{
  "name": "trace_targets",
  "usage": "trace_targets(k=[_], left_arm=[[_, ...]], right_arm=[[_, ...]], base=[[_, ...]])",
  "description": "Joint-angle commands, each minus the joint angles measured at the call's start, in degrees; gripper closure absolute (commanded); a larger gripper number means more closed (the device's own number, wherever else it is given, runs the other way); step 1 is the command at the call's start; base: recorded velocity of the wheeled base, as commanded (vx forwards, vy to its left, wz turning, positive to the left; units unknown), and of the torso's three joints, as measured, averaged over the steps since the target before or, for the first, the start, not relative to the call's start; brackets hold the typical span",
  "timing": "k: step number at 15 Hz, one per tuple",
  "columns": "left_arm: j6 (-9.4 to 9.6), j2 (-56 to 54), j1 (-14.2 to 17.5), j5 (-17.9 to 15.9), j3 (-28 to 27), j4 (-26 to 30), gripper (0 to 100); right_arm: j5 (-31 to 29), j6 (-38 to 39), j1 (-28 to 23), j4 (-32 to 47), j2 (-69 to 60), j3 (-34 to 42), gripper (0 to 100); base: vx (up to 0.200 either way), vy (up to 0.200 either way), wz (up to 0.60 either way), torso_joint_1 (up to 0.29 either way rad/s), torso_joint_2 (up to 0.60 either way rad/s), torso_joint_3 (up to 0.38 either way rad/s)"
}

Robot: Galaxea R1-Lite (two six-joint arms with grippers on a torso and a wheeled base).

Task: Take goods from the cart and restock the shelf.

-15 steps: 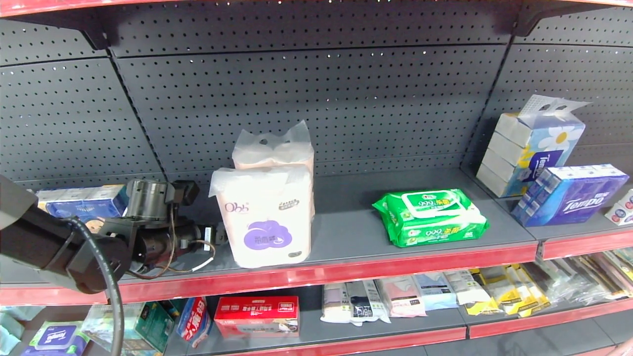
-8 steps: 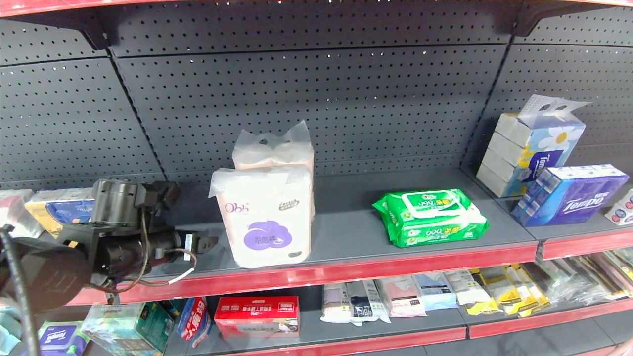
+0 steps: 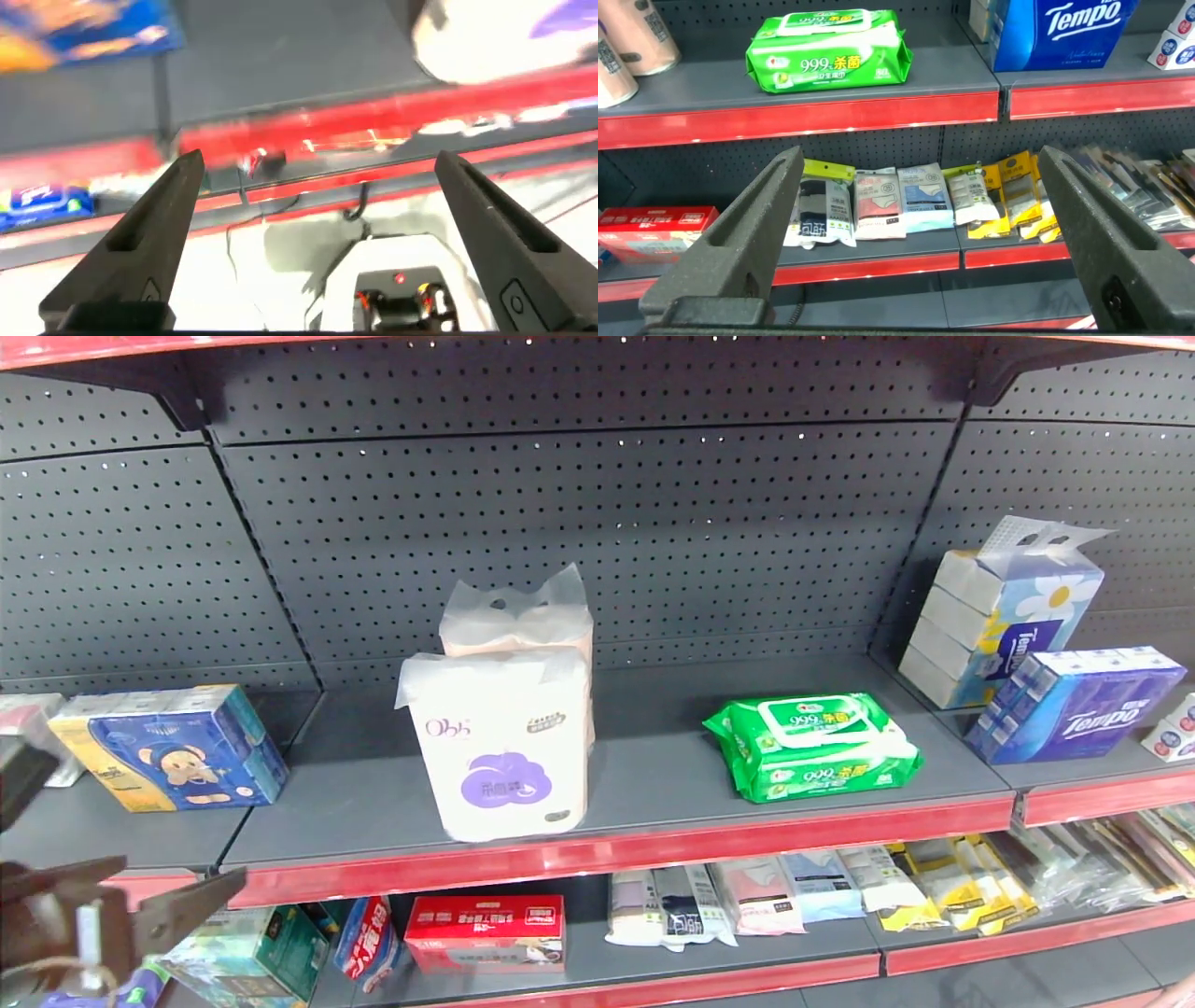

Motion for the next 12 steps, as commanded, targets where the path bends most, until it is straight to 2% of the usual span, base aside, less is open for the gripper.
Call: trace_targets(k=[1, 2, 3, 4, 5, 6, 7, 8, 9, 10, 12], left_arm=[[1.96, -34.94, 10.28, -7.64, 4.06, 14.32, 0], [1.96, -38.01, 10.55, -7.64, 4.93, 14.49, 0], [1.96, -46.10, 11.25, -7.81, 7.31, 14.67, 0], [2.14, -49.44, 11.34, -7.81, 9.50, 14.49, 0], [2.14, -49.44, 11.34, -7.02, 12.67, 12.03, 0], [1.26, -49.44, 11.25, -7.20, 15.48, 7.11, 0], [1.61, -49.44, 11.25, -7.72, 19.44, 2.63, 0], [2.23, -49.44, 11.34, -8.08, 25.59, -4.23, 0], [1.53, -49.35, 11.34, -7.90, 26.82, -6.95, 0], [1.88, -49.35, 11.34, -7.90, 26.82, -6.34, 0], [1.09, -49.35, 11.34, -6.93, 26.82, -6.34, 0]], right_arm=[[0.01, -0.01, 0.01, 0.00, -0.02, 0.00, 0], [0.01, -0.01, 0.01, 0.00, -0.02, 0.00, 0], [0.01, -0.01, 0.01, 0.00, -0.02, 0.00, 0], [0.01, -0.01, 0.01, 0.00, -0.02, 0.00, 0], [0.01, -0.01, 0.01, 0.00, -0.02, 0.00, 0], [0.01, -0.01, 0.01, 0.00, -0.02, 0.00, 0], [0.01, -0.01, 0.01, 0.00, -0.02, 0.00, 0], [0.01, -0.01, 0.01, 0.00, -0.02, 0.00, 0], [0.01, -0.01, 0.01, 0.00, -0.02, 0.00, 0], [0.01, -0.10, 0.01, 0.00, -0.02, 0.00, 0], [0.01, -0.01, 0.01, 0.00, -0.02, 0.00, 0]], base=[[0.000, 0.000, 0.00, 0.000, 0.00, 0.000], [0.000, 0.000, 0.00, 0.000, 0.00, 0.000], [0.000, 0.000, 0.00, 0.000, 0.00, 0.000], [0.000, 0.000, 0.00, 0.000, 0.00, 0.000], [0.000, 0.000, 0.00, 0.000, 0.00, 0.000], [0.000, 0.000, 0.00, 0.000, 0.00, 0.000], [0.000, 0.000, 0.00, 0.000, 0.00, 0.000], [0.000, 0.000, 0.00, 0.000, 0.00, 0.000], [0.000, 0.000, 0.00, 0.000, 0.00, 0.000], [0.000, 0.000, 0.00, 0.000, 0.00, 0.000], [0.000, 0.000, 0.00, 0.000, 0.00, 0.000]])
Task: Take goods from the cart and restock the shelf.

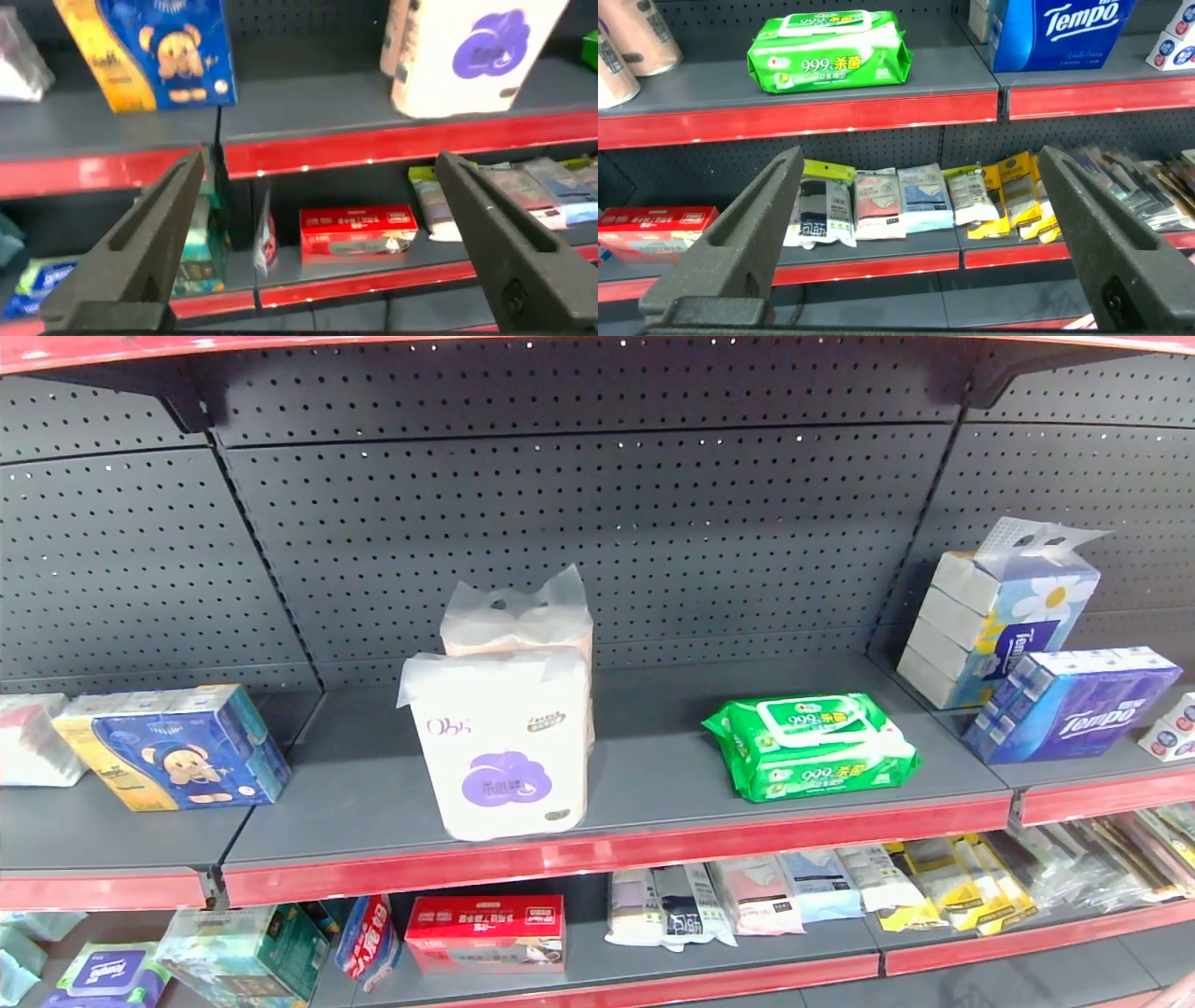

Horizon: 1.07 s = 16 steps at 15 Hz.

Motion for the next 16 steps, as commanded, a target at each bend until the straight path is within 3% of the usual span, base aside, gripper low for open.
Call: trace_targets(k=[1, 2, 3, 4, 6, 7, 8, 16], left_arm=[[1.22, -0.61, 0.09, 2.38, 0.85, 0.14, 0], [3.16, -0.61, 0.09, 8.53, 0.85, 1.10, 0], [-0.45, -0.52, 0.09, 12.48, 0.85, 2.95, 0], [-1.50, -0.52, 0.09, 12.66, 0.85, 2.77, 0], [0.43, 0.00, -1.14, 11.78, 0.85, 2.86, 0], [0.70, -0.52, -3.61, 11.34, 0.85, 2.86, 0], [0.35, -0.61, -4.13, 11.43, 0.85, 2.86, 0], [-0.09, -0.61, -4.13, 11.78, 0.85, 2.86, 0]], right_arm=[[0.01, -0.01, 0.01, 0.00, -0.02, 0.00, 0], [0.01, -0.01, 0.01, 0.00, -0.02, 0.00, 0], [0.01, -0.01, 0.01, 0.00, -0.02, 0.00, 0], [0.01, -0.01, 0.01, 0.00, -0.02, 0.00, 0], [0.01, -0.01, 0.01, 0.00, -0.02, 0.00, 0], [0.01, -0.01, 0.01, 0.00, -0.02, 0.00, 0], [0.01, -0.01, 0.01, 0.00, -0.02, 0.00, 0], [0.09, -0.19, 0.01, 0.00, -0.02, 0.00, 0]], base=[[0.000, 0.000, 0.00, 0.000, 0.00, 0.000], [0.000, 0.000, 0.00, 0.000, 0.00, 0.000], [0.000, 0.000, 0.00, 0.000, 0.00, 0.000], [0.000, 0.000, 0.00, 0.000, 0.00, 0.000], [0.000, 0.000, 0.00, 0.000, 0.00, 0.000], [0.000, 0.000, 0.00, 0.000, 0.00, 0.000], [0.000, 0.000, 0.00, 0.000, 0.00, 0.000], [0.000, 0.000, 0.00, 0.000, 0.00, 0.000]])
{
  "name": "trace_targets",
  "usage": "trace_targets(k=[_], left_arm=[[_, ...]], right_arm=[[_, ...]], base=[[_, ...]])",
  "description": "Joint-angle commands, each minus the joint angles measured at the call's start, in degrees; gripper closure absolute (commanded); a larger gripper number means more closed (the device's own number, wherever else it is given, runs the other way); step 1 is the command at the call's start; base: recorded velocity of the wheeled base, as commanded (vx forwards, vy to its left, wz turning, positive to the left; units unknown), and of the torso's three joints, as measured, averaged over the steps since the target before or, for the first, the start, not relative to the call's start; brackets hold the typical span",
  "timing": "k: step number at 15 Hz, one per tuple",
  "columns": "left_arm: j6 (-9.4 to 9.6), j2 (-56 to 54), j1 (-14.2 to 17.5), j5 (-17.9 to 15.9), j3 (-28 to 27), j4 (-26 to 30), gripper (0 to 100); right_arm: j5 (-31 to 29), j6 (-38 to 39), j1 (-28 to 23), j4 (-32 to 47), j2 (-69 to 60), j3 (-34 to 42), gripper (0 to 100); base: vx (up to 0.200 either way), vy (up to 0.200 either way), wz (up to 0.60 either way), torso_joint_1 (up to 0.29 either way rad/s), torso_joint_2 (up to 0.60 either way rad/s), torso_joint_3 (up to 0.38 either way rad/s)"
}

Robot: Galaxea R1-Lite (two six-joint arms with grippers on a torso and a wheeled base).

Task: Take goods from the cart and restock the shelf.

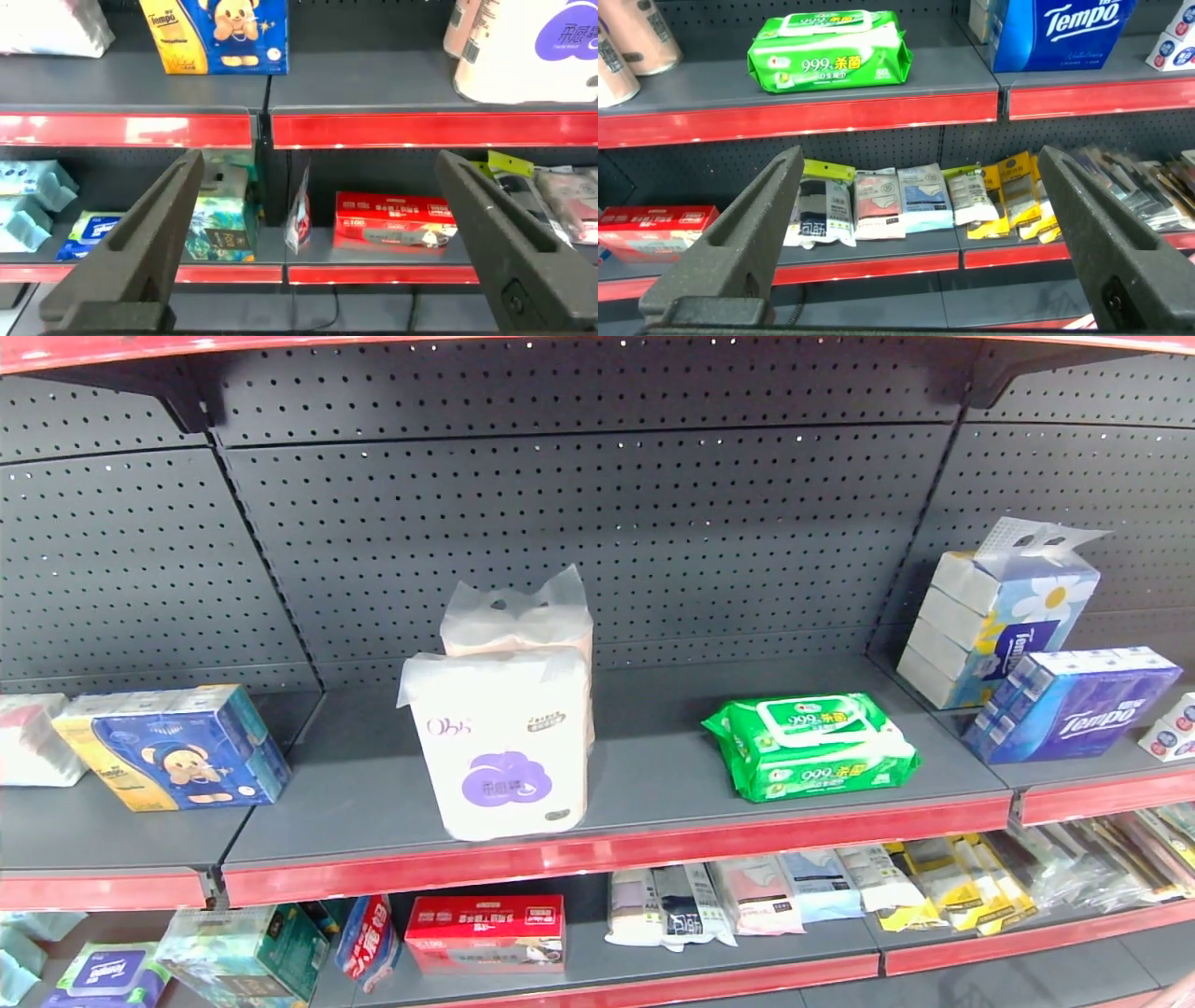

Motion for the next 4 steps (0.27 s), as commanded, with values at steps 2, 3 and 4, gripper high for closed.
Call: trace_targets(k=[2, 3, 4], left_arm=[[-0.02, 0.29, 0.02, 0.02, 0.00, -0.01, 0], [-0.02, 0.29, 0.02, 0.02, 0.00, -0.01, 0], [-0.02, 0.29, 0.02, 0.02, 0.00, -0.01, 0]], right_arm=[[0.02, -0.04, 0.01, 0.00, -0.02, 0.00, 0], [0.02, -0.04, 0.01, 0.00, -0.02, 0.00, 0], [-0.15, -0.04, 0.01, 0.00, -0.02, 0.00, 0]], base=[[0.000, 0.000, 0.00, 0.000, 0.00, 0.000], [0.000, 0.000, 0.00, 0.000, 0.00, 0.000], [0.000, 0.000, 0.00, 0.000, 0.00, 0.000]])
